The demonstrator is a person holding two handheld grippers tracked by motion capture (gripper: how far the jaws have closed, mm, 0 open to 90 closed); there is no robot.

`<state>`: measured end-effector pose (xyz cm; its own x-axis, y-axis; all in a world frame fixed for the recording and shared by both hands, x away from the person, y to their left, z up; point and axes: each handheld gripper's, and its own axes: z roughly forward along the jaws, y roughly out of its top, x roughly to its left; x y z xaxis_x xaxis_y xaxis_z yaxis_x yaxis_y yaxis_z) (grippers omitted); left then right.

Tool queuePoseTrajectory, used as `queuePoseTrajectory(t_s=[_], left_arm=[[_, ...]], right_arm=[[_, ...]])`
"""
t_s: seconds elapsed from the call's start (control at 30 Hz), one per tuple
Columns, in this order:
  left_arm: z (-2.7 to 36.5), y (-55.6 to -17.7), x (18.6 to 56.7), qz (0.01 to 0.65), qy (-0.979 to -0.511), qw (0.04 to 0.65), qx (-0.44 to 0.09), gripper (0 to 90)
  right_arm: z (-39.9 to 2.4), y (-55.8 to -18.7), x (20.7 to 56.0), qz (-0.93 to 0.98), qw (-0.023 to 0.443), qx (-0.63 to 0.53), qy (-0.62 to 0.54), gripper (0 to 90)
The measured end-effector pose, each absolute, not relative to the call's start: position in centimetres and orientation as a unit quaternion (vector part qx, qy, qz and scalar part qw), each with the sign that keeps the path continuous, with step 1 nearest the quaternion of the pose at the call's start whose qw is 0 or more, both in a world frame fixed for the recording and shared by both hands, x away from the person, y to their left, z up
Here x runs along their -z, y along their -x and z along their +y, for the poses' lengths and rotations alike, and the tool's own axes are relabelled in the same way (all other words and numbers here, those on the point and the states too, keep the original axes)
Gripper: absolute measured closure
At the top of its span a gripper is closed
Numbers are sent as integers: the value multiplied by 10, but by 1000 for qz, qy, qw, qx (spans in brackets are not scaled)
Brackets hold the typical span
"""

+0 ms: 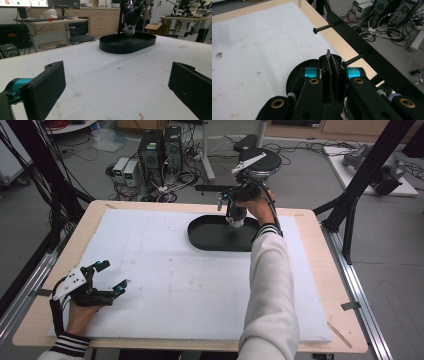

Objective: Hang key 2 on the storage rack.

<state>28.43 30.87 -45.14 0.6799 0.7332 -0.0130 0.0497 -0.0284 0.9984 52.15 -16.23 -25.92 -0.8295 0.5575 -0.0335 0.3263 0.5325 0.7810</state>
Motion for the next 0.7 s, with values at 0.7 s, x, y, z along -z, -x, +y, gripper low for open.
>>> queuePoseTrajectory(t_s=[0.7], left_arm=[[309, -284, 451, 297, -663, 633, -269, 17]], right_arm=[[-163, -532, 268, 856, 161, -406, -276, 882]])
